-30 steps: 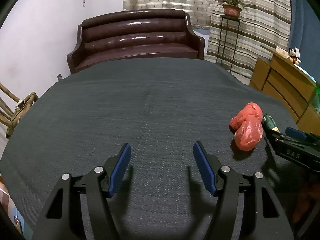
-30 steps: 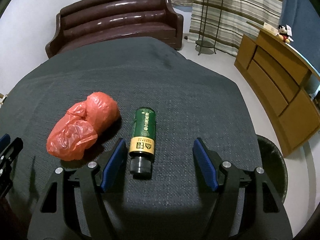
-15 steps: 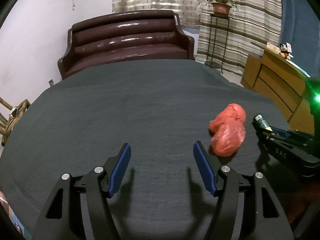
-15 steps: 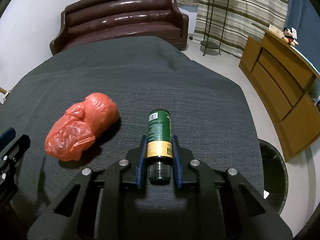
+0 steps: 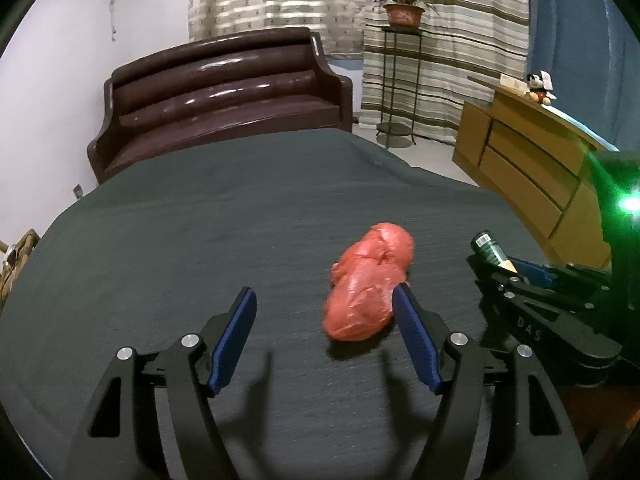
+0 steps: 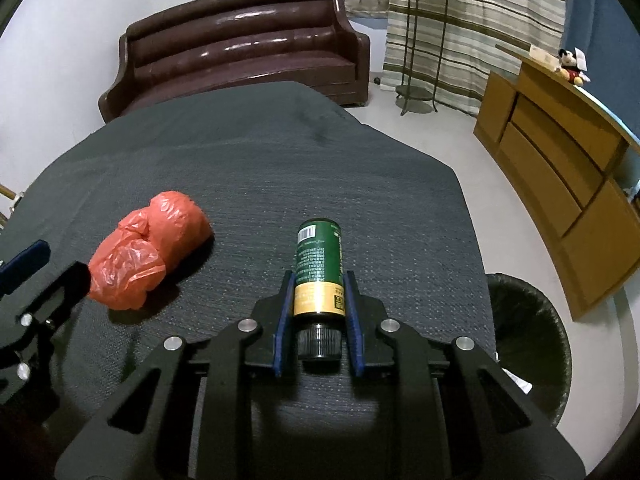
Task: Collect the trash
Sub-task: 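Grasp the red plastic bag with the left gripper while the right holds the green can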
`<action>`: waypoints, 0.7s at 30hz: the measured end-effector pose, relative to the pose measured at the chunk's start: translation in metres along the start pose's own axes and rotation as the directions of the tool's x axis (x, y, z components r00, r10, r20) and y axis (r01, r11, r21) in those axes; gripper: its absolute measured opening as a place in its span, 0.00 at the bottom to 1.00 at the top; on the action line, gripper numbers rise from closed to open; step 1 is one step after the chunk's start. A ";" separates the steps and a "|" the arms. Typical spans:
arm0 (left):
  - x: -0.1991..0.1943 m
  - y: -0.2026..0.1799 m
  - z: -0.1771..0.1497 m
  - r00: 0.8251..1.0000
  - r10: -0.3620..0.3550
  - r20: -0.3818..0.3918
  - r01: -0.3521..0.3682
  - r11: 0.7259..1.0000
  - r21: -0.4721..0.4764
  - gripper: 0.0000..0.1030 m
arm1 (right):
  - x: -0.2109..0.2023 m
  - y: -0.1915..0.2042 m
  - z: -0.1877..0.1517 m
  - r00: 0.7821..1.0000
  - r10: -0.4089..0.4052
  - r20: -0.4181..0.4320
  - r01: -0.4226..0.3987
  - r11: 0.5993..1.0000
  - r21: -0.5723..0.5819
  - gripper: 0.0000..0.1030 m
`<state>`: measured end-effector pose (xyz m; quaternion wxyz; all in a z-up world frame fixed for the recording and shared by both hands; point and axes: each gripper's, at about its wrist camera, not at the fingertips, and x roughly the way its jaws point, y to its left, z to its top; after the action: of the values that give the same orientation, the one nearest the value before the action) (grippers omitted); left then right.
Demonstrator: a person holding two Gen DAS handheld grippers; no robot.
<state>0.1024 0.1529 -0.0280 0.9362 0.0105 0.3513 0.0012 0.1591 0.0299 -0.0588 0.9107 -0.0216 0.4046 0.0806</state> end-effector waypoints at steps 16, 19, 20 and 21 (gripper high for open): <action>0.037 -0.024 0.009 0.998 -0.027 -0.063 0.029 0.999 0.036 0.66 | 0.004 -0.016 0.003 0.999 0.033 -0.010 -0.033 0.999 0.031 0.22; 0.038 -0.024 0.009 0.997 -0.043 -0.068 0.045 0.998 0.036 0.62 | 0.005 -0.017 0.004 0.999 0.033 -0.012 -0.033 0.999 0.031 0.22; 0.039 -0.023 0.008 0.996 -0.047 -0.071 0.049 0.998 0.039 0.59 | 0.006 -0.016 0.004 0.999 0.034 -0.014 -0.033 0.999 0.030 0.22; 0.039 -0.022 0.008 0.996 -0.050 -0.075 0.054 0.998 0.041 0.58 | 0.006 -0.016 0.004 0.999 0.033 -0.014 -0.033 0.999 0.029 0.22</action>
<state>0.1373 0.1315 -0.0482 0.9219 0.0216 0.3857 -0.0303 0.1681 0.0153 -0.0610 0.9064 -0.0026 0.4128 0.0897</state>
